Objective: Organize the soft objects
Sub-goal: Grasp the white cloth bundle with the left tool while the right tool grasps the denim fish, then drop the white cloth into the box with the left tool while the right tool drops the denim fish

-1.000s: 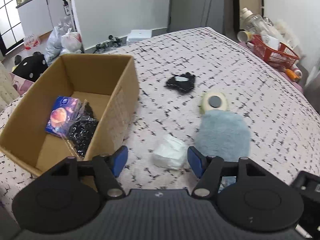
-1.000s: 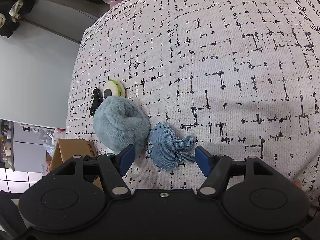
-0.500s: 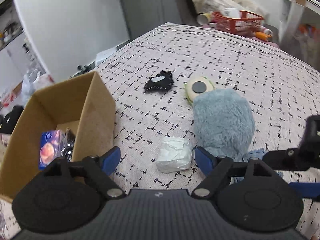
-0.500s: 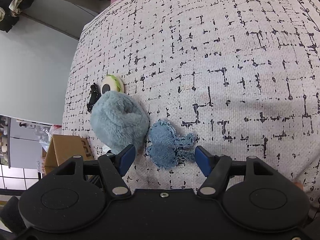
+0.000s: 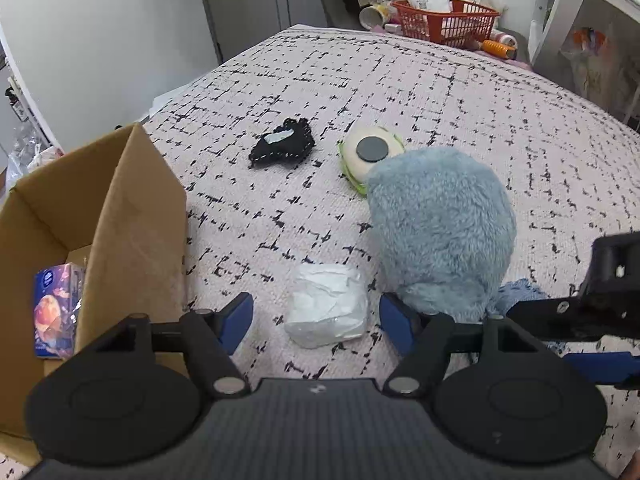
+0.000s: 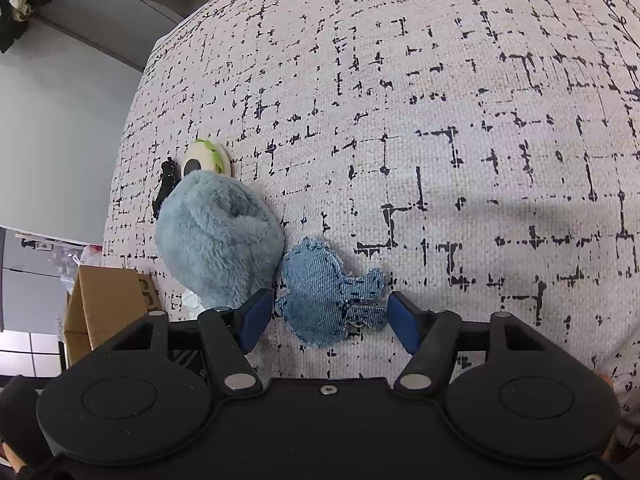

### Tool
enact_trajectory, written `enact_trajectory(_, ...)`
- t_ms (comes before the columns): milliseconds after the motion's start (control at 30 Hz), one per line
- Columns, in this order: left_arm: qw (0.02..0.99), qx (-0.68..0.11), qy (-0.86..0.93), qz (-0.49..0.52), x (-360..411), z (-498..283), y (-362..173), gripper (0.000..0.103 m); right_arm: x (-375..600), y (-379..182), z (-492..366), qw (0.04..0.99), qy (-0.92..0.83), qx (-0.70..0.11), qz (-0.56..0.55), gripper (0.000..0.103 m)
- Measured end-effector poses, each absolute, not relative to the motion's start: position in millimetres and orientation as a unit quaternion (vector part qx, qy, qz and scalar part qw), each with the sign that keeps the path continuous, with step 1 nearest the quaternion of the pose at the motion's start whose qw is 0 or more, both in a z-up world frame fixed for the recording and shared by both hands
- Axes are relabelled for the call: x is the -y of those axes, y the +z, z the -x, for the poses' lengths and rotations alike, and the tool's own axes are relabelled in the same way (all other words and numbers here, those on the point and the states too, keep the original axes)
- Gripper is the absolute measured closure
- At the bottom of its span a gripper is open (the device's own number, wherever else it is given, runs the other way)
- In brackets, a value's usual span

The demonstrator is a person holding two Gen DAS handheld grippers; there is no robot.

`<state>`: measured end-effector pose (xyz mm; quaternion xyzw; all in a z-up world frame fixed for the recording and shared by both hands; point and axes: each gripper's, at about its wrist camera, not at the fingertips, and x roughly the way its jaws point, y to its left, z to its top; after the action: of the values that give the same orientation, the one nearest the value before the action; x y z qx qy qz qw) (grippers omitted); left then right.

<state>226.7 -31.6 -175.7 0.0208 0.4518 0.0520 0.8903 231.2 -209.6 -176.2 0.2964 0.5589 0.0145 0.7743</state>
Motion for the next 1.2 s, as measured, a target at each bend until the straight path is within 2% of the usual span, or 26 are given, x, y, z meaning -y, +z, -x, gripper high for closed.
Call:
enact_trajectory(33, 0.893, -0.447, 0.049, -0.021, 31.5, -226.5, -174.2, 0.039, 208.5, -176.1, -231.5, 0.777, 0.016, -0.558, -0.292, 0.046)
enact_trajectory(67, 0.894, -0.444, 0.045, -0.022, 31.6, -226.5, -172.7, 0.044, 207.5, -176.2, -232.1, 0.778, 0.017, -0.557, -0.29, 0.053)
enact_trajectory(100, 0.894, -0.446, 0.043, -0.02, 31.4, -227.5, -172.3, 0.054, 206.6, -176.7, -232.4, 0.779, 0.019, -0.558, -0.288, 0.063)
enact_trajectory(133, 0.891, -0.452, 0.042, -0.013, 30.1, -228.7, -172.7, 0.062, 206.2, -177.6, -232.6, 0.778, 0.021, -0.559, -0.287, 0.066)
enact_trajectory(200, 0.889, -0.456, 0.048, 0.003, 27.0, -229.3, -172.5, 0.062, 205.5, -178.2, -232.2, 0.779, 0.026, -0.559, -0.284, 0.078)
enact_trajectory(300, 0.887, -0.458, 0.057, -0.002, 26.8, -227.6, -169.3, 0.063, 202.6, -173.5, -230.4, 0.786, 0.037, -0.554, -0.273, 0.081)
enact_trajectory(467, 0.889, -0.454, 0.064, 0.004, 25.6, -217.2, -157.1, 0.063, 203.8, -163.2, -226.1, 0.793, 0.048, -0.542, -0.273, 0.084)
enact_trajectory(1200, 0.907, -0.414, 0.075, 0.032, 23.8, -164.8, -88.4, 0.063, 197.4, -111.2, -195.4, 0.846, 0.097, -0.464, -0.244, 0.084)
